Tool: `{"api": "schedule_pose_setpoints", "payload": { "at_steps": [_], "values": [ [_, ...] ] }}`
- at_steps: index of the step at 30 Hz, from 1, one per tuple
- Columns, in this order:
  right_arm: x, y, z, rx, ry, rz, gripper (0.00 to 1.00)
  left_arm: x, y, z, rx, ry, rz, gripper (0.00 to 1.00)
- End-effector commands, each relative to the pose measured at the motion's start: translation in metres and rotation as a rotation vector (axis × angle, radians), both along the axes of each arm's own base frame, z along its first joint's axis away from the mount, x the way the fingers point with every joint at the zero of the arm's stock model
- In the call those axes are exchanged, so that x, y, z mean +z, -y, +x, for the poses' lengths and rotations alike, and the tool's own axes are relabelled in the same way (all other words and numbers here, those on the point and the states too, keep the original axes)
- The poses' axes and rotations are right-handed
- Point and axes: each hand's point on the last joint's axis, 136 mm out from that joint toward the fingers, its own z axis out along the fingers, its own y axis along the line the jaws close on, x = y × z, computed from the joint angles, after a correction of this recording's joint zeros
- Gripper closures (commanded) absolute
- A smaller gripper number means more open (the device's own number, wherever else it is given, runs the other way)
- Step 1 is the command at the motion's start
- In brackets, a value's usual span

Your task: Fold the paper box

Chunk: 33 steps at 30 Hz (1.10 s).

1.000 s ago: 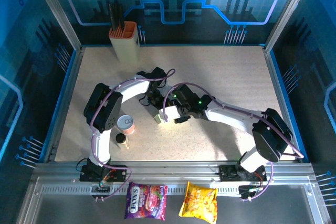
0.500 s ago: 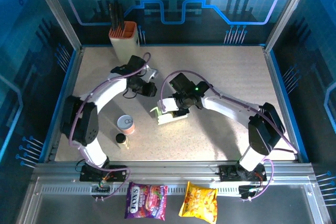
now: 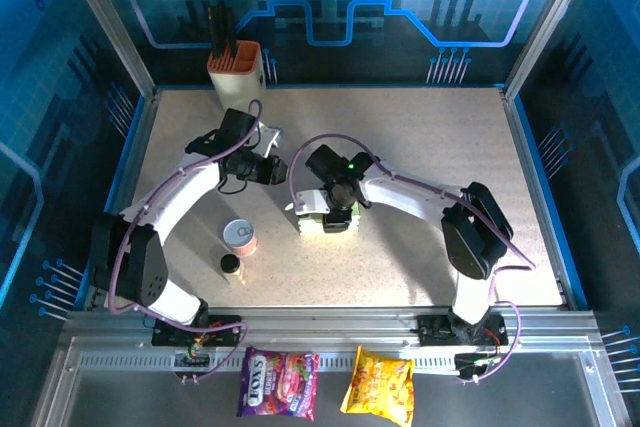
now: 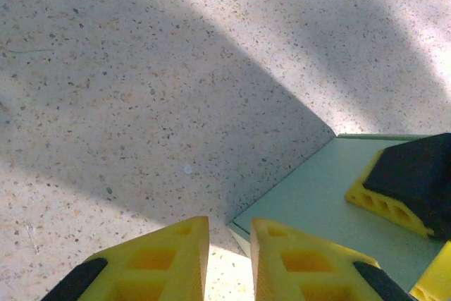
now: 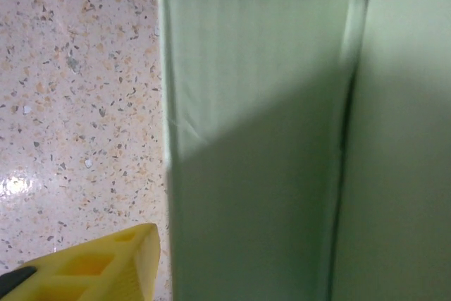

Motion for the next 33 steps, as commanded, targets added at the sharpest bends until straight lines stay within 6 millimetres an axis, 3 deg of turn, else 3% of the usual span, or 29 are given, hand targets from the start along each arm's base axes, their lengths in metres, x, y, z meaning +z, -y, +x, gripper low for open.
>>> {"api": "schedule_pose_setpoints", "payload": {
  "at_steps": [1,12,16,19,21,26,33],
  "values": [
    [0.017,0.000,0.001,-0.020,0.024,0.013,0.37,0.017,0.002,-0.008,-0.003,0.020,-0.044,0.75],
    [0.054,0.007,0.006,-0.046,0.038,0.112,0.29,0.047,0.016,-0.011,-0.107,0.099,-0.101,0.62],
    [0.080,0.010,0.009,-0.114,0.027,0.241,0.28,0.057,0.025,-0.015,-0.189,0.154,-0.091,0.52],
    [0.106,0.017,0.023,-0.241,0.050,0.380,0.28,0.062,0.038,-0.023,-0.288,0.193,-0.064,0.45],
    [0.119,0.025,0.032,-0.333,0.070,0.457,0.28,0.062,0.049,-0.030,-0.366,0.211,-0.041,0.35],
    [0.138,0.057,0.053,-0.577,0.134,0.576,0.27,0.048,0.076,-0.054,-0.607,0.250,0.065,0.24],
    [0.151,0.106,0.058,-0.848,0.189,0.619,0.12,0.025,0.097,-0.069,-0.793,0.180,0.139,0.20]
  ]
}}
